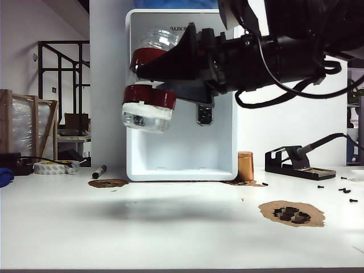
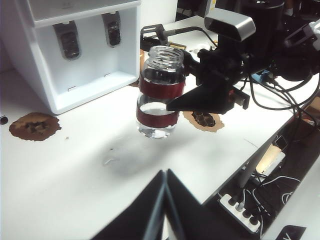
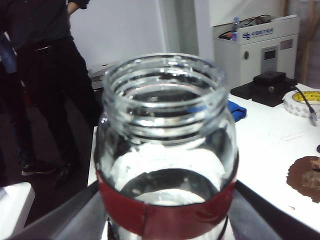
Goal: Pick up the water bottle with two loops of red belts, then reach the front water dispenser and gently press the gray-black baffle horizontally to get a little water.
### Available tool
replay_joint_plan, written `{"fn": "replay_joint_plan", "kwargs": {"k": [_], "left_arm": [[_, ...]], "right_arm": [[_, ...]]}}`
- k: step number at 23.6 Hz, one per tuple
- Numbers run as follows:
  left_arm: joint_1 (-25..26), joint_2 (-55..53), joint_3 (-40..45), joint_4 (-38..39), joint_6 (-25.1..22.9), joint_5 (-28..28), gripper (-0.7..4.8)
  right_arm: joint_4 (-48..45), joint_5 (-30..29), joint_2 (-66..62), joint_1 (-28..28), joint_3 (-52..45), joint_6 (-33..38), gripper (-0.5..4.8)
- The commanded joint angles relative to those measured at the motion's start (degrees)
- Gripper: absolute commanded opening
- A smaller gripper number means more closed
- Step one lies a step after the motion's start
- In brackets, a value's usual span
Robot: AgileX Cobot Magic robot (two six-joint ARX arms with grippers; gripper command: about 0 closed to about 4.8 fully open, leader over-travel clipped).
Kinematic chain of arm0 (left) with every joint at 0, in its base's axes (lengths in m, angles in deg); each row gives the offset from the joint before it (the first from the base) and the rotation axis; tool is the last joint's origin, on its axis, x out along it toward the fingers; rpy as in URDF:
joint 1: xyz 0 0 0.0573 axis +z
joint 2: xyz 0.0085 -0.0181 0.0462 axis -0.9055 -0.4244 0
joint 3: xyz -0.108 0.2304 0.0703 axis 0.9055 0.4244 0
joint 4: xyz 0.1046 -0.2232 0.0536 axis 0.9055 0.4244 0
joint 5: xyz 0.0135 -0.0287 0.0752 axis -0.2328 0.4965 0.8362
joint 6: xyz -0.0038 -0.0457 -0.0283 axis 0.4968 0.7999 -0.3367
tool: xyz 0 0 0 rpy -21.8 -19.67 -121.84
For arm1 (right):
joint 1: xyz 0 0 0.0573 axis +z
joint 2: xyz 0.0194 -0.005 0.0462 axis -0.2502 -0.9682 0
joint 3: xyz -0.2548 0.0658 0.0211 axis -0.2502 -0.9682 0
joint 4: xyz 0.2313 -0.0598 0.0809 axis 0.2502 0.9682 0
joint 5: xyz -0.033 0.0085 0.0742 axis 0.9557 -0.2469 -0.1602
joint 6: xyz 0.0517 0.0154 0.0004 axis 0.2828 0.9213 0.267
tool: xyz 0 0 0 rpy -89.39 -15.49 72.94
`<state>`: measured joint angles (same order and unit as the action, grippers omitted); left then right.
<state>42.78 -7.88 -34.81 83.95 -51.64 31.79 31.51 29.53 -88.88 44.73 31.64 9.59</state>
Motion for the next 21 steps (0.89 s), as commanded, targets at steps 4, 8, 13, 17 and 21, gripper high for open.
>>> {"fn": "replay_joint_plan", "kwargs": {"k": [4,8,13,17,21], "left_arm": [[0.13,0.39,-0.57,2.19,-0.70,1.97,-0.02],[0.13,1.31,-0.61,2.34,-0.74,1.97,-0.02],[0.13,1.62,-0.63,2.21,-0.74,1.97,-0.02],[0.13,1.62,-0.63,1.70,-1.36,1.99,-0.02],[0.13,1.62,-0.26,0.39,-1.84,2.89,-0.02]], "right_arm": [[0.85,6.67,0.39,0.00,0.20,-6.54,-0.04],[4.57,7.69,0.07,0.83,0.17,-10.93,-0.04],[4.39,9.70,-1.29,2.14,0.15,-12.55,-0.04],[4.17,11.54,-2.95,2.82,0.13,-13.16,-0.04],[-1.68,12.50,-6.54,2.89,-0.09,-11.69,-0.04]]}}
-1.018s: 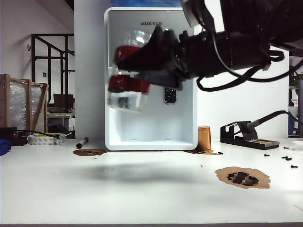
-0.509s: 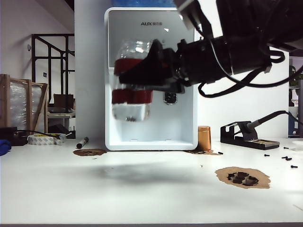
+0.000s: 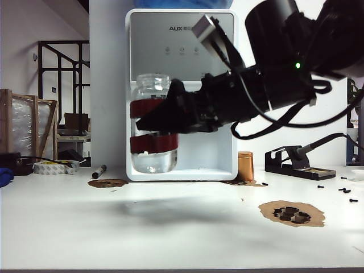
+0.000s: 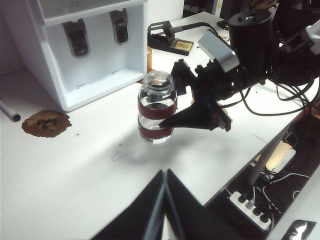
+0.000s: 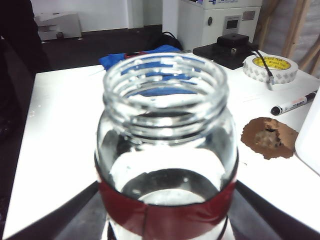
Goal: Pick up the water bottle with two loops of red belts, then reach the front water dispenser and gently press the gray-black baffle horizontally to get a little water.
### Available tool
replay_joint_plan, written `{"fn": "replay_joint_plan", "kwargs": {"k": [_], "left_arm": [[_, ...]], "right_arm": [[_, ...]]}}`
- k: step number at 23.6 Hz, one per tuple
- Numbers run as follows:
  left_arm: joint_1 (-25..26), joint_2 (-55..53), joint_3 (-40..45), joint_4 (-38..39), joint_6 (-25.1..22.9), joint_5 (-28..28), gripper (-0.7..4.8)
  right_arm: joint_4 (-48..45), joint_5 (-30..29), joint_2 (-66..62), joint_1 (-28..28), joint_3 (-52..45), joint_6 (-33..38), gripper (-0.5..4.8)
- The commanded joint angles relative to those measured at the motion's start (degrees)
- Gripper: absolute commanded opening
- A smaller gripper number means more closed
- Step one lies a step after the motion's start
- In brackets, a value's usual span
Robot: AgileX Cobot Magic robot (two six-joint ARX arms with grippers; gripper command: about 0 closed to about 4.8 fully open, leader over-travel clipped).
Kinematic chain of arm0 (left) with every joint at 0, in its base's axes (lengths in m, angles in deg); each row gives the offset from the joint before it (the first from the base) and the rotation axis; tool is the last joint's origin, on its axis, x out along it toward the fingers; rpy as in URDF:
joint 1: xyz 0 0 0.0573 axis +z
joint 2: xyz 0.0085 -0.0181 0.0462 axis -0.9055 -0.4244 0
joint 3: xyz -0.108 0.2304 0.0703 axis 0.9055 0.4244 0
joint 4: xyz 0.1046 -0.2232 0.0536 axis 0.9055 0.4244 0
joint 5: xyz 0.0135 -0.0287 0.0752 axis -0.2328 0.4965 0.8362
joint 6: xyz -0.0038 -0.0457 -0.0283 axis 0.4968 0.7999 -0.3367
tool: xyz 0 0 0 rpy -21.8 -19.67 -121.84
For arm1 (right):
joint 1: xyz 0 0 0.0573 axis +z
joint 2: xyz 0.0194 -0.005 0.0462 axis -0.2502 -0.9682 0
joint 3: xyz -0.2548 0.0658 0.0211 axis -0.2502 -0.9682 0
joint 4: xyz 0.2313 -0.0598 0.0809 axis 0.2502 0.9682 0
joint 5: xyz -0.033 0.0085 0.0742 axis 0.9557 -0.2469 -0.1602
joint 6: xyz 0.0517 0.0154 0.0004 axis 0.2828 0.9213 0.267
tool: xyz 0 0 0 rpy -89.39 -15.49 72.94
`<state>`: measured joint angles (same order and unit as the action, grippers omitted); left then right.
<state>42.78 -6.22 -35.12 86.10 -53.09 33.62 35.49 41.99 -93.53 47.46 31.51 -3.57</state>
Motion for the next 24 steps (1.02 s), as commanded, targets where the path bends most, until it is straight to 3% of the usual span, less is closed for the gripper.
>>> {"fn": "replay_joint_plan", "kwargs": {"k": [1,18,24], "left_arm": [[0.13,-0.04,0.22,-1.86,-0.39,1.97,-0.02],[0.13,-0.02,3.48,-3.21,-0.61,4.15,-0.02],[0.13,-0.02,4.76,-2.97,-1.66,4.68,-0.02]], "right_arm": [[-6.23,0.04,-2.82,0.15,0.02,1.88,-0.04],[-20.09,1.27,-16.04,0.24,-0.20,6.12,-0.04],[-20.26,0.87,-18.97,1.97,-0.46,6.73,-0.04]]}}
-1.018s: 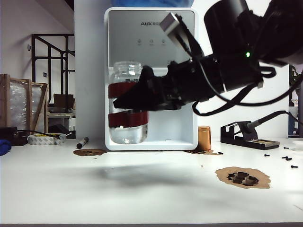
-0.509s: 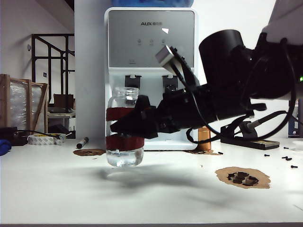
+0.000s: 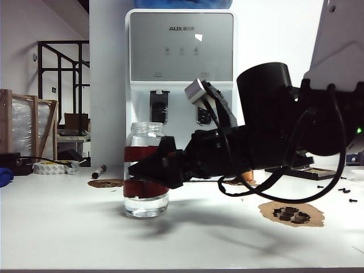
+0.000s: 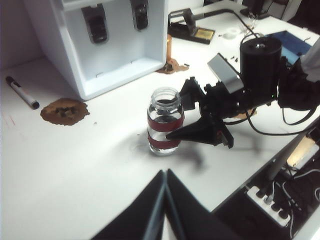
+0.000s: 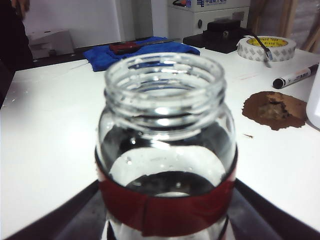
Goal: Pick up the water bottle with two loops of red belts, then reach the front water dispenser and gently press the gray-black baffle horizontally to get a little water.
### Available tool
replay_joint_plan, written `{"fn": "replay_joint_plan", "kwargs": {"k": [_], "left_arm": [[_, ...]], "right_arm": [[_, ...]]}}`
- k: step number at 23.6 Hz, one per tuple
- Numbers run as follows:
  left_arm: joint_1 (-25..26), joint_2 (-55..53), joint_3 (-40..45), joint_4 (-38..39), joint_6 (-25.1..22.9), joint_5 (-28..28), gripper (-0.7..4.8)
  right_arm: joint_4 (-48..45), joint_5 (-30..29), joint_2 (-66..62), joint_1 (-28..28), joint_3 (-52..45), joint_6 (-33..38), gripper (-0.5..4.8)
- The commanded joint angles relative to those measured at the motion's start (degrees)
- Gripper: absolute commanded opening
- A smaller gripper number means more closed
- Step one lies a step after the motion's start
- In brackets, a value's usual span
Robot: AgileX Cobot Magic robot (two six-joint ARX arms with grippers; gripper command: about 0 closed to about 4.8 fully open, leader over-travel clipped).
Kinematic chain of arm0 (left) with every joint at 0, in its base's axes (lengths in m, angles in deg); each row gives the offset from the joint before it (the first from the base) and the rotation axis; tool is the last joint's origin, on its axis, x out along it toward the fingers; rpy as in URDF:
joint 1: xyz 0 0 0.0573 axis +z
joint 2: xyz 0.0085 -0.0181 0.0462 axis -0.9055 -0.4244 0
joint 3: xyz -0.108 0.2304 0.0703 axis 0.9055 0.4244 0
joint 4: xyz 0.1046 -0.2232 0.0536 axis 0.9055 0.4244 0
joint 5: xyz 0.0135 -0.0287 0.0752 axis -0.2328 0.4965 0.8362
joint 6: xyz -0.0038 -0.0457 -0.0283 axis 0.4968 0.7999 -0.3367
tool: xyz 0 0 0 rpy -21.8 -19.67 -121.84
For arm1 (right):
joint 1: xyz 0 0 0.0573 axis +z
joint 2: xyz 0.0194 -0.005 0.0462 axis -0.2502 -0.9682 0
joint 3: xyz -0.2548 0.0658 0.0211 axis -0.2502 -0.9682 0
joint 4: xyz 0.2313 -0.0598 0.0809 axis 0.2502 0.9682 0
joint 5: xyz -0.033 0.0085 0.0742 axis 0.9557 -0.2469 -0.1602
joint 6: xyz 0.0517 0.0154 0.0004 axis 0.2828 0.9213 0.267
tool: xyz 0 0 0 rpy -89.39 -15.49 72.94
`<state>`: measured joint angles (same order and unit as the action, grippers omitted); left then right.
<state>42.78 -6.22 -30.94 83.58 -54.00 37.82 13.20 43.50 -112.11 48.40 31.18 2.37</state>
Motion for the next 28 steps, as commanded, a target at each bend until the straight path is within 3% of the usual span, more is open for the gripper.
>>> {"fn": "replay_joint_plan", "kwargs": {"k": [1,3,5,6,7,10,12,13,18,19,22,25,28], "left_arm": [[0.13,-0.02,1.07,-0.50,-0.74,0.48,-0.01],[0.13,-0.02,1.73,-0.66,-0.74,0.98,-0.01],[0.13,-0.02,2.67,-0.98,-0.77,1.62,-0.01],[0.13,-0.02,3.17,-1.44,-0.79,2.19,-0.02],[0.13,-0.02,3.56,-1.92,-0.79,2.71,-0.01],[0.13,-0.02,4.42,-2.62,-0.81,2.80,-0.01],[0.13,-0.02,4.98,-3.37,-0.81,2.84,-0.01],[0.13,-0.02,5.25,-3.65,-0.81,2.89,-0.02],[0.13,-0.02,8.46,-7.61,-0.83,8.20,-0.01],[0.13,-0.02,9.38,-9.09,-0.90,9.84,-0.01],[0.13,-0.02,11.13,-14.05,-0.92,14.40,-0.01],[0.13,-0.02,14.40,-22.58,-1.09,21.88,-0.02],[0.15,-0.04,18.97,-31.52,-1.81,28.46,-0.02]], "right_arm": [[1.95,-0.66,-0.37,1.11,-0.11,1.07,-0.04],[1.81,-0.66,-0.37,1.11,-0.11,1.97,0.24],[1.86,-0.70,-0.37,1.11,-0.11,3.74,2.34],[1.92,-0.63,-0.28,1.09,-0.11,5.25,3.84],[1.99,-0.66,-0.24,1.09,-0.13,5.86,4.13],[2.56,-0.63,1.09,1.09,-0.59,6.62,4.19],[2.56,-0.17,2.69,1.07,-1.46,6.58,4.73],[2.69,0.04,3.48,1.01,-1.95,6.56,4.76],[13.97,3.74,11.72,0.50,-5.66,1.73,4.75],[17.03,4.44,15.08,0.42,-6.58,1.03,4.48],[21.55,5.11,24.61,0.13,-8.11,-0.81,1.49],[30.14,6.58,34.99,-0.09,-8.15,-1.18,0.51],[41.38,10.82,45.83,-0.09,-8.15,-1.75,0.13]]}}
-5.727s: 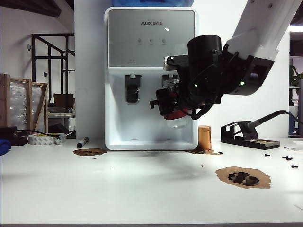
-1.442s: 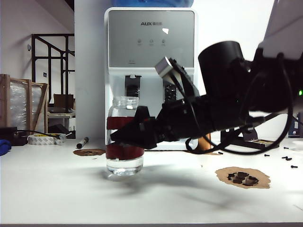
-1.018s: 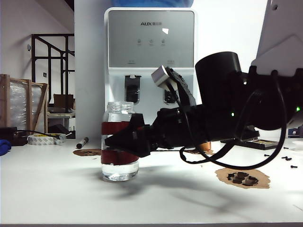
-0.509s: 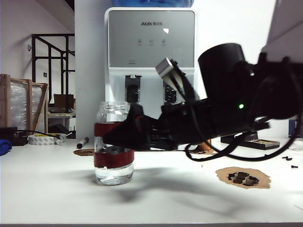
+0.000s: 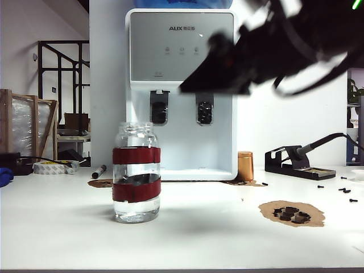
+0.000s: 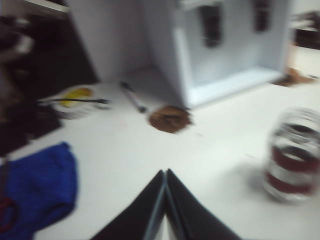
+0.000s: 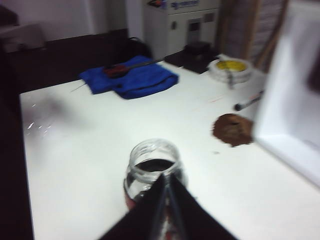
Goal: Pick up the water bottle with two loops of red belts, then reach the front water dispenser and gently press the gray-black baffle horizontally to get a little water.
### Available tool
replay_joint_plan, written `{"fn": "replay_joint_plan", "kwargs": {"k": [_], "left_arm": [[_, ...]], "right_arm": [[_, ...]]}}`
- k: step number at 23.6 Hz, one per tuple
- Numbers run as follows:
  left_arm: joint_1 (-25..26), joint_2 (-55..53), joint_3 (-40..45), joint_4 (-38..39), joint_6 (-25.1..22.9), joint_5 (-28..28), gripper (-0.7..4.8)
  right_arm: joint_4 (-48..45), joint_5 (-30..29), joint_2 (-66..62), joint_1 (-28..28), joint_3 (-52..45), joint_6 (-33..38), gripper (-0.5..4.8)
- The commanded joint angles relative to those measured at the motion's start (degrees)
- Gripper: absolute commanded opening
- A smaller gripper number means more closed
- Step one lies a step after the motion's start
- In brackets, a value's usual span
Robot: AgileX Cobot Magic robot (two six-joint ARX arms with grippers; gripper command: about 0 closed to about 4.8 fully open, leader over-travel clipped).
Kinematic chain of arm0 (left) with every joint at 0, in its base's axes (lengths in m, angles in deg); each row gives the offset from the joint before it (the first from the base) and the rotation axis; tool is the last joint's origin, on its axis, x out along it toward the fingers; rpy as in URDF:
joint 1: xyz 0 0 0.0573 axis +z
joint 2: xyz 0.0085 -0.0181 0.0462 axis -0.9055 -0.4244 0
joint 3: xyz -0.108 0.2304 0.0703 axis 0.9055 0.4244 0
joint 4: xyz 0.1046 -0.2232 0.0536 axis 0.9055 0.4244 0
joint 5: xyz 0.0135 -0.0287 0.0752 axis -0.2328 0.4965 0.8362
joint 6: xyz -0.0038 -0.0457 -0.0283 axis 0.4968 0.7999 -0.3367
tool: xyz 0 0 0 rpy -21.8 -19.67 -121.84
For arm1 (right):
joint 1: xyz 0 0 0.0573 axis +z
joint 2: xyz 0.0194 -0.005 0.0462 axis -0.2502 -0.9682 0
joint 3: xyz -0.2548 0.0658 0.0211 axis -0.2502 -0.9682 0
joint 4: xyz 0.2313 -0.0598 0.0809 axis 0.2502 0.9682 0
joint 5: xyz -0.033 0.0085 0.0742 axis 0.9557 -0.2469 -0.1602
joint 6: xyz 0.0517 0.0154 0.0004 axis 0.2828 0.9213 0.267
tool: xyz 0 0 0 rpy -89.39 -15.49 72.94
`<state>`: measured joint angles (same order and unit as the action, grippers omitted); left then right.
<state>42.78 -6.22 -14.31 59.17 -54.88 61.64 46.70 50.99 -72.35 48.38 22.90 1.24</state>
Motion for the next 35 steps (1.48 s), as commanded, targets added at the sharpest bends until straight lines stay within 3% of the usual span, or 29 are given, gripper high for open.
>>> {"fn": "replay_joint_plan", "kwargs": {"k": [1,4,8,11,14,18,20,23,28,35], "left_arm": [[0.15,-0.04,3.98,-9.99,-1.86,6.25,-0.02],[0.15,-0.04,5.77,-14.23,-4.44,8.41,-0.02],[0.17,-0.04,6.95,-16.22,-5.46,9.90,-0.01],[1.53,-0.07,12.28,-21.62,-9.14,10.88,-0.02],[4.33,-0.07,15.61,-25.00,-9.14,9.68,-0.02],[12.39,-0.04,22.45,-37.66,-9.31,6.43,-0.01],[16.41,-0.04,25.24,-42.40,-9.27,2.27,0.00],[19.96,-0.04,27.19,-42.95,-9.22,-1.97,0.00],[20.11,1.20,28.02,-40.81,-9.25,-6.21,0.00],[20.13,9.16,28.02,-31.10,-9.27,-5.88,0.00]], "right_arm": [[12.20,4.87,10.36,-0.07,0.13,-1.11,-0.04],[21.73,8.87,20.15,-0.07,0.13,-1.31,-0.05],[32.17,19.23,28.96,-0.07,0.07,-0.76,-0.04],[38.62,19.15,34.47,-0.07,-0.04,-0.04,-0.04],[41.16,16.90,37.09,-0.07,-0.04,0.02,-0.05],[43.65,15.45,41.44,-0.07,-0.76,0.55,-0.04],[44.13,13.99,44.04,-0.07,-1.62,1.31,-0.04],[44.87,13.90,49.33,-0.07,-4.50,1.46,-0.05],[42.99,14.19,58.84,-0.07,-10.95,1.90,-0.04],[46.27,14.14,69.18,-0.07,-15.89,6.32,-0.05]]}}
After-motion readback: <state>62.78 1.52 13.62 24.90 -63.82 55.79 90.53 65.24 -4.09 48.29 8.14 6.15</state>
